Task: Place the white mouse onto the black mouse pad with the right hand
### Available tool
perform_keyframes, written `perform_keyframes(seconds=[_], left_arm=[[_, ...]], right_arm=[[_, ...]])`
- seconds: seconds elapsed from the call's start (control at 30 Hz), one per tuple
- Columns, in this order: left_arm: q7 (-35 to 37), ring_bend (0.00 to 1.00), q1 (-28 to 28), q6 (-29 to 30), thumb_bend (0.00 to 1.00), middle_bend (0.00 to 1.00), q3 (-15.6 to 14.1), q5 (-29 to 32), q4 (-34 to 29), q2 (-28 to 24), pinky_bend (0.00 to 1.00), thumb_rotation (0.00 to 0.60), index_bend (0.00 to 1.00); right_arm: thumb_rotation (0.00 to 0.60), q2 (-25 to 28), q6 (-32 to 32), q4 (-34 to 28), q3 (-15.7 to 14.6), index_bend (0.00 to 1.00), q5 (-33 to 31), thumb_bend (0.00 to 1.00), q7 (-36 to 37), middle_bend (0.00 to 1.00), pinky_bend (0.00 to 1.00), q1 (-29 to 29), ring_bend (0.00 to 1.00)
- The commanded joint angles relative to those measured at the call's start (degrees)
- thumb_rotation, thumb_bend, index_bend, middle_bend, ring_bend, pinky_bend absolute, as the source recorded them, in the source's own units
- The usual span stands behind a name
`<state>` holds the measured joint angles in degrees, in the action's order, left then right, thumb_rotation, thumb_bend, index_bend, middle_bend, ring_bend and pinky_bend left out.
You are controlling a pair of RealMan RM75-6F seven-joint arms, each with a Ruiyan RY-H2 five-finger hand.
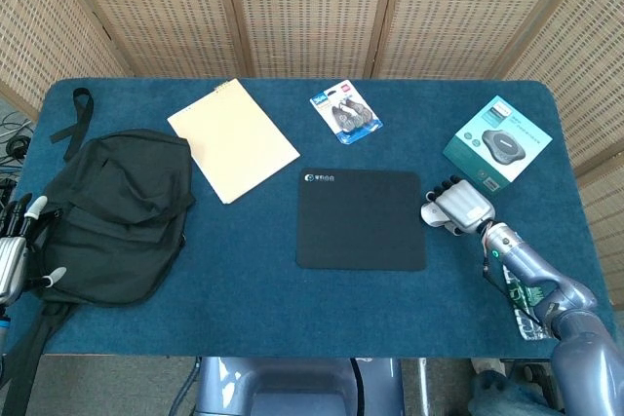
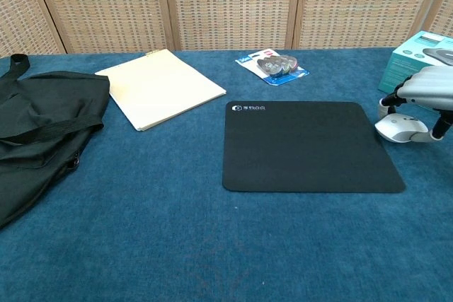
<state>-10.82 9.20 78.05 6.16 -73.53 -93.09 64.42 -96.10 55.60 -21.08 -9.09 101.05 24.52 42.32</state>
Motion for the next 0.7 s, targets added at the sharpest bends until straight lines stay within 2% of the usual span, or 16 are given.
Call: perform_keyframes(seconds=[0.03, 0.2, 0.27, 0.33, 0.53, 0.7], left_arm=[[0.15, 0.00, 0.00, 0.03, 0.00, 0.00, 0.05, 0.11, -0.03, -0.06, 0.00, 0.600, 0.00], [0.44, 0.00, 0.24, -0.60, 0.00, 0.00, 0.06, 0.47, 0.20, -0.15, 0.00, 0.600, 0.00], [0.62, 0.00, 0.36, -0.76, 0.00, 0.00, 0.11, 0.52, 0.24, -0.22, 0.00, 0.600, 0.00], [0.73, 0.00, 0.42, -0.75, 0.00, 0.00, 0.15, 0.50, 0.31, -0.24, 0.00, 0.600, 0.00], [1.22, 0.00, 0.60, -1.41, 0.00, 0.00, -0.03, 0.70, 0.57, -0.33, 0.00, 0.600, 0.00], [1.79, 0.00, 0.78, -1.92, 0.00, 0.00, -0.07, 0.88, 1.01, -0.47, 0.00, 0.600, 0.00]], right_arm=[[0.600, -0.60, 3.33, 1.20, -0.10, 0.56, 0.30, 0.59, 0.84, 0.50, 0.27, -0.38, 0.32], [0.600, 0.44, 11.34, 0.98, -0.73, 0.56, 2.39, 0.59, -0.35, 0.50, 0.30, 0.63, 0.33], [0.600, 1.91, 16.73, -0.93, -1.56, 0.56, 4.80, 0.59, -2.01, 0.50, 0.31, 2.74, 0.34], [0.600, 2.91, 18.93, -2.95, -2.12, 0.56, 6.46, 0.59, -3.66, 0.50, 0.31, 4.69, 0.34], [0.600, 4.58, 21.40, -7.65, -4.77, 0.56, 13.31, 0.62, -12.85, 0.50, 0.31, 12.26, 0.34], [0.600, 3.77, 19.82, -9.60, -6.16, 0.56, 17.06, 0.63, -15.70, 0.49, 0.31, 17.94, 0.34]])
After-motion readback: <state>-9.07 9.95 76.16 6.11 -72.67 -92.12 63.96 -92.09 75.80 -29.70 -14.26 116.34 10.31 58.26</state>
